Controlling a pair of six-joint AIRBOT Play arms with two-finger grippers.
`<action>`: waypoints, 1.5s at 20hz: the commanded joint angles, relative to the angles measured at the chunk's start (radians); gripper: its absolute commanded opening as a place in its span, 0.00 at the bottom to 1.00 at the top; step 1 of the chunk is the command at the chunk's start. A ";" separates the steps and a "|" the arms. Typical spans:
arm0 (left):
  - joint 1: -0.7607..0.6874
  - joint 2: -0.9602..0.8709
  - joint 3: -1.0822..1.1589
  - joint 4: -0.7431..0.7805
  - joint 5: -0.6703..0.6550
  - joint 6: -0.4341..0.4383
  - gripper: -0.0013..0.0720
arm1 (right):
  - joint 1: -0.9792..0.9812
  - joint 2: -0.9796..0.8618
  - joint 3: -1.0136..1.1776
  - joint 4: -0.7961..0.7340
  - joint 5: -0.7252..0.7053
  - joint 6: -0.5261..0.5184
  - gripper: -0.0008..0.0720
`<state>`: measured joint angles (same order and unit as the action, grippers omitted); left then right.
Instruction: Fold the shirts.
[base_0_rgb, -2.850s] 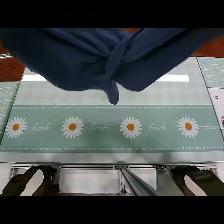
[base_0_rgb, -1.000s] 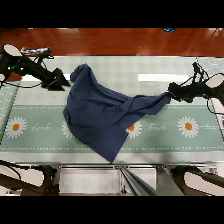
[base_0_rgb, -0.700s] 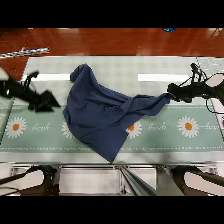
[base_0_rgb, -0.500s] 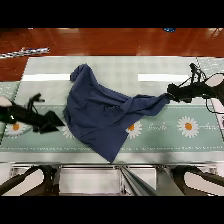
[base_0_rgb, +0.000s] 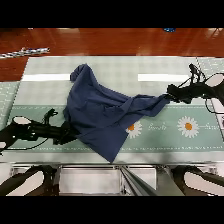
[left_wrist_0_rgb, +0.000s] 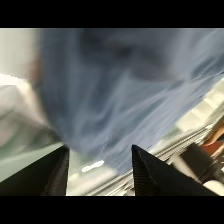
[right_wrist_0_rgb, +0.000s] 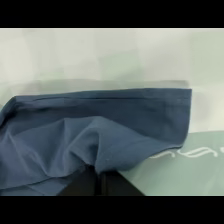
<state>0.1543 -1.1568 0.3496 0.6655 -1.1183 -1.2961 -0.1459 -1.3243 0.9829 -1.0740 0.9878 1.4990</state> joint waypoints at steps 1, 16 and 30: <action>-0.116 -0.044 -0.003 -0.143 0.172 0.005 0.51 | 0.000 0.000 0.001 0.008 0.008 0.000 0.04; 0.213 0.032 1.564 -0.434 0.005 0.070 0.04 | -0.001 0.313 0.890 0.069 0.227 -0.086 0.04; 0.177 0.411 1.735 0.023 -0.246 -0.079 0.04 | -0.001 0.738 0.952 -0.201 0.679 0.025 0.04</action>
<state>0.4412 -0.8101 2.0979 0.4267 -1.2644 -1.3060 -0.1459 -0.6353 1.9537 -1.2247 1.5089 1.4883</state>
